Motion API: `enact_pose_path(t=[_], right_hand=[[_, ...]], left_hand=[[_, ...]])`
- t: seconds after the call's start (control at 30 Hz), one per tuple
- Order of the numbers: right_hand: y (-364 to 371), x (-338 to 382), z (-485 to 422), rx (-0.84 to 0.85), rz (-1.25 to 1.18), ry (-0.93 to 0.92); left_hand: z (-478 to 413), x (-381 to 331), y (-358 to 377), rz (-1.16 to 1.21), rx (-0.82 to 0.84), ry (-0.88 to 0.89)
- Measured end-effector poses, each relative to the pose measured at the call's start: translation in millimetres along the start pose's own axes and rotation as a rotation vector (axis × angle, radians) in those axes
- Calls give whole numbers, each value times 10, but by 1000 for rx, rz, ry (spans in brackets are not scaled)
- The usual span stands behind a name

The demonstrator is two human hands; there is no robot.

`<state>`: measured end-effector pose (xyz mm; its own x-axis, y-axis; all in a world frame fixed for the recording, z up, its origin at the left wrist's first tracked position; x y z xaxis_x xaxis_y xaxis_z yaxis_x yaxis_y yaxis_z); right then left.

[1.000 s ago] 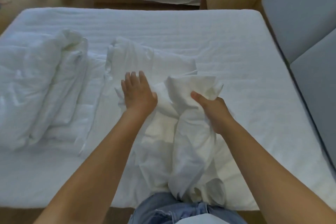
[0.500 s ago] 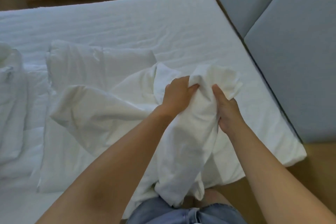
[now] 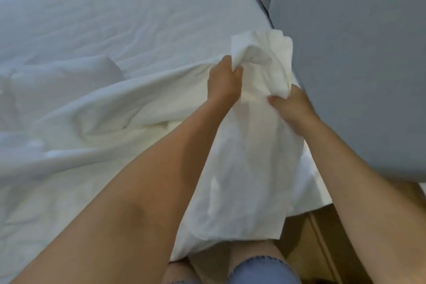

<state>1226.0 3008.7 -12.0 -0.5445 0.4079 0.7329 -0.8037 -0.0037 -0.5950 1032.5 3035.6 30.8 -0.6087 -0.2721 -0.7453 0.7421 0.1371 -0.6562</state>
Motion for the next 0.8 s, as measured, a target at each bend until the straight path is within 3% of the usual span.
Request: enact_pose_path(t=[0.13,0.23,0.37,0.63,0.8], right_hand=[[262,-194,-386,79,320,-45],[785,-243,-90,258,352,-126],[1537,-82,682,549,310,-225],[2779,716,2384,890,420,-622],[3443,993,3343,977,457,-662]], left_hand=[[27,456,321,-243,132,-24],[341,1010,231,-379,224,-115],[883,1724,-359,-522,218,-229],[1948,2768,-2162,-619,-61,-443],[2620,3473,-2943,-402,-432,-663]])
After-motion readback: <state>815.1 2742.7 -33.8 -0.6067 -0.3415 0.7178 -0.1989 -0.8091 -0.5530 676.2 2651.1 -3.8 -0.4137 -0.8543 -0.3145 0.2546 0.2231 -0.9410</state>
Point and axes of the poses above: each hand's wrist, its own z-axis away from the middle knuckle, its own y-axis out of the palm, x = y × z, the point moved 9 cm from there along -z, towards the middle knuckle, and after that the axes turned 5 degrees about -x, right-handed, at the moved point
